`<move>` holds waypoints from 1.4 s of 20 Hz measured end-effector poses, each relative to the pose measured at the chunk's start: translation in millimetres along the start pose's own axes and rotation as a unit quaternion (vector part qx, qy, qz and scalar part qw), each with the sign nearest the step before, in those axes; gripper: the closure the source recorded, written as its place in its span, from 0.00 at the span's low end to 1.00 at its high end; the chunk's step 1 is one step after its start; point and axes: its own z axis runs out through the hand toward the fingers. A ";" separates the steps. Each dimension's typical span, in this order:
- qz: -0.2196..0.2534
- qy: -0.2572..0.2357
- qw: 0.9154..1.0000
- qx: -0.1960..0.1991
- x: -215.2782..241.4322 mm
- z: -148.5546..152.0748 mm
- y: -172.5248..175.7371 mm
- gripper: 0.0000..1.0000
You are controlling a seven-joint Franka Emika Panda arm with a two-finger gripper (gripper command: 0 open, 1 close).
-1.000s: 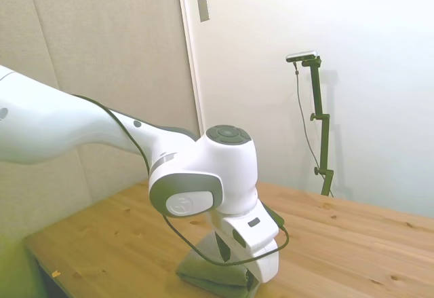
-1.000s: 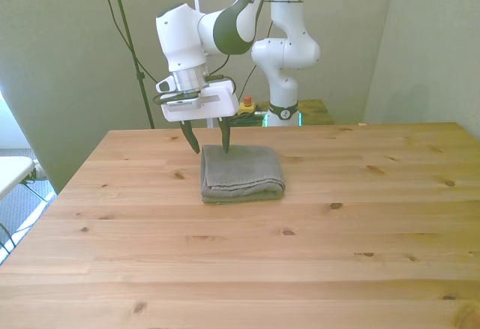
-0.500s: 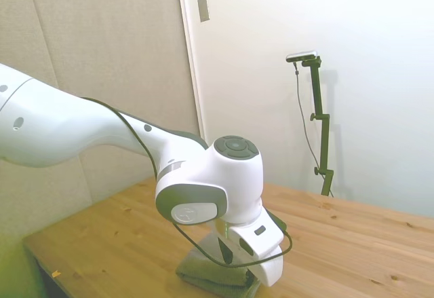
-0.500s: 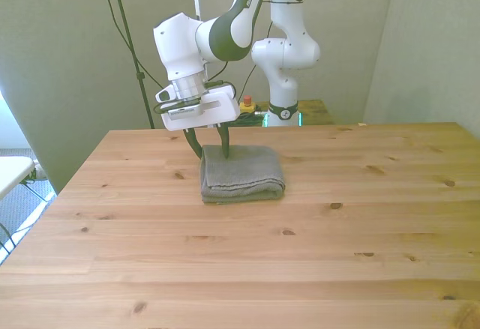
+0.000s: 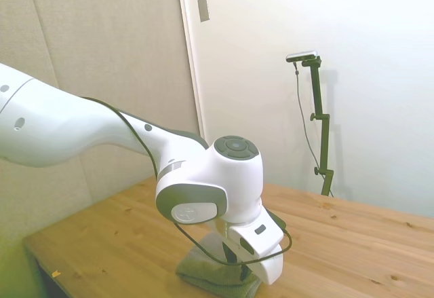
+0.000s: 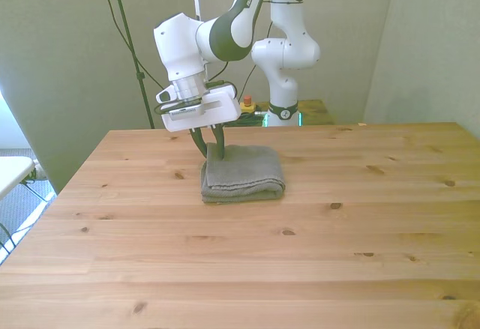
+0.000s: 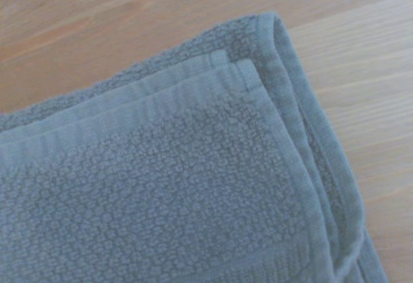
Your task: Unfold the towel
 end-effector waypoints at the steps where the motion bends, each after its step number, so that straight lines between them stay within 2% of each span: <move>1: -0.004 0.000 1.000 0.002 -1.1 -1.1 -2.0 1.00; 3: -0.025 0.000 1.000 0.008 -7.1 -6.3 -11.1 1.00; 6: -0.094 -0.016 0.995 0.020 -29.5 -14.7 -35.3 1.00; 10: -0.195 -0.040 0.980 0.024 -62.5 -9.4 -62.6 1.00; 14: -0.290 -0.067 0.954 0.022 -95.3 5.5 -74.8 1.00; 20: -0.414 -0.105 0.903 0.031 -130.4 -1.6 -99.2 1.00; 24: -0.457 -0.115 0.882 0.025 -157.6 9.0 -135.5 1.00; 28: -0.480 -0.125 0.868 0.018 -169.5 26.1 -174.1 1.00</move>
